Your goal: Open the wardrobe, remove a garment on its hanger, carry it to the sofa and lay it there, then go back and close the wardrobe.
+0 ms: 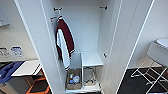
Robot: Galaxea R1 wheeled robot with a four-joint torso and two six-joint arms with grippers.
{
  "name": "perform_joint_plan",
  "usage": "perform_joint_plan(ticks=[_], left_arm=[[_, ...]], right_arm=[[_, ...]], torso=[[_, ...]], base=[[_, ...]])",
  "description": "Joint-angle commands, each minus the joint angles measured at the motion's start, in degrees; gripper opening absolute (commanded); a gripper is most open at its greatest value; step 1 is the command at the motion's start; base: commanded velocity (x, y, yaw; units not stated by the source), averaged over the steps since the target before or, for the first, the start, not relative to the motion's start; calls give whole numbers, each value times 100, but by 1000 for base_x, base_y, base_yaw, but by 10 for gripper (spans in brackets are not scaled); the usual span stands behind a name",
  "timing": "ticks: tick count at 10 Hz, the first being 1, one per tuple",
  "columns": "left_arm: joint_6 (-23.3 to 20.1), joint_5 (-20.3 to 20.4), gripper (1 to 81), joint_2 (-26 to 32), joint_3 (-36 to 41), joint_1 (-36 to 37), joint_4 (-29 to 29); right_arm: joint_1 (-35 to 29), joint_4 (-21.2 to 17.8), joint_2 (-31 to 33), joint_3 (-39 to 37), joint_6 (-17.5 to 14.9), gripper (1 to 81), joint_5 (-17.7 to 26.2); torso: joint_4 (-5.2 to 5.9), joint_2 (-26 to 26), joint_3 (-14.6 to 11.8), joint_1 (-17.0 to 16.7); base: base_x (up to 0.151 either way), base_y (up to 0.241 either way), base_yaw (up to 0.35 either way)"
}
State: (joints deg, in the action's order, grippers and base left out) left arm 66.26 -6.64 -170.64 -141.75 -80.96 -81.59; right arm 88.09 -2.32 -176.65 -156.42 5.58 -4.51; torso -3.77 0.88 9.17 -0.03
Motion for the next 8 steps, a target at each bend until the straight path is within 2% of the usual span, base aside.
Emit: perform_joint_plan(ticks=[1, 8], left_arm=[[28, -258, 811, -23, 69, 225, 20], [72, -215, 811, 48, -125, -83, 47]], right_arm=[[-164, -14, -22, 7, -13, 811, 345], [-322, 3, -48, 7, -22, 811, 354]], torso=[[0, 0, 0, 3], [0, 0, 0, 3]], base=[[0, 0, 0], [0, 0, 0]])
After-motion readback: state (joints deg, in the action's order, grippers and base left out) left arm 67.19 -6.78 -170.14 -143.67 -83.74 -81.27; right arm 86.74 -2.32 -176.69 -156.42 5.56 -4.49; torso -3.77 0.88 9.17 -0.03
